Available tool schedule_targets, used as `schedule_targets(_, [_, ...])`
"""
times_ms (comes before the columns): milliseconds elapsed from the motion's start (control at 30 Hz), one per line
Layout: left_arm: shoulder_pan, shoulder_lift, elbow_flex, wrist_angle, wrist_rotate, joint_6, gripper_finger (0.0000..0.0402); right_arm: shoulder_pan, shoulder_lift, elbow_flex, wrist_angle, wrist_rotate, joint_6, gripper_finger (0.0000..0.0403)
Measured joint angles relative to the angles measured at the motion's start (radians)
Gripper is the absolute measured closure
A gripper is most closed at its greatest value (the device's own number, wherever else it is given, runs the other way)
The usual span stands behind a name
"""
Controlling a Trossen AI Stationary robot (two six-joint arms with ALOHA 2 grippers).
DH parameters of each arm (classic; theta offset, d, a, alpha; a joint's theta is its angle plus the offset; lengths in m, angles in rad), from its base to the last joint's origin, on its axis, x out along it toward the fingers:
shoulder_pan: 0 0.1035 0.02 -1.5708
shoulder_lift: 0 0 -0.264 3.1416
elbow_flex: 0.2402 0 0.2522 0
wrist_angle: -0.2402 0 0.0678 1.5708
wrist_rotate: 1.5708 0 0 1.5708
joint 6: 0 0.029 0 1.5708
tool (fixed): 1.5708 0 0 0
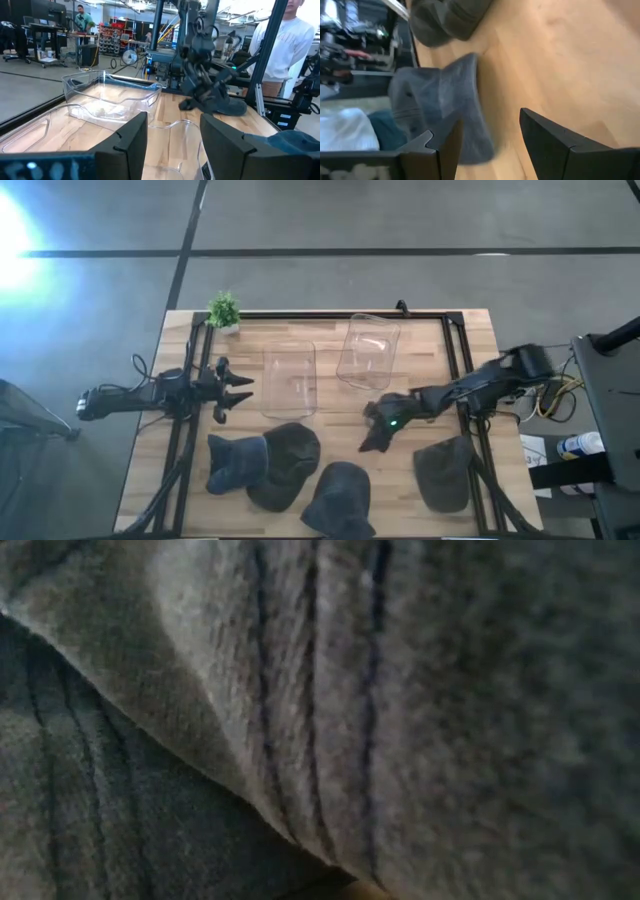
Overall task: Pick & Place hat
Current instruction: Put the right blue cap into the right transparent bin
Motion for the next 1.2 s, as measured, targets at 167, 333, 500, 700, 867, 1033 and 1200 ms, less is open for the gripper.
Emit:
schedule_targets(167, [0.0,0.0,0.0,0.001,0.001,-0.161,0.0226,0.0,0.17,0.112,0.024,-0.082,-0.074,0.0211])
schedule_targets(333, [0.0,0.0,0.0,0.001,0.002,-0.478,0.0226,0.0,0.257,0.189,0.024,-0.19,-0.126,0.0211])
schedule_targets(500, [0.0,0.0,0.0,0.001,0.002,-0.69,0.0226,0.008,0.317,0.231,0.022,-0.303,-0.15,0.0211])
schedule_targets(700, [0.0,0.001,0.0,0.003,0.002,-0.714,0.0226,0.02,0.362,0.291,0.013,-0.392,-0.173,0.0211])
schedule_targets(867, [0.0,0.002,0.002,0.005,0.002,-0.816,0.0226,0.039,0.403,0.349,0.01,-0.401,-0.18,0.0211])
schedule_targets(1033, [0.0,0.002,0.001,0.001,0.0,-0.897,0.0226,0.056,0.435,0.409,-0.038,-0.398,-0.197,0.0215])
schedule_targets(1200, [0.0,0.002,0.001,0.002,-0.003,-0.898,0.0226,0.066,0.433,0.451,-0.175,-0.365,-0.315,0.0272])
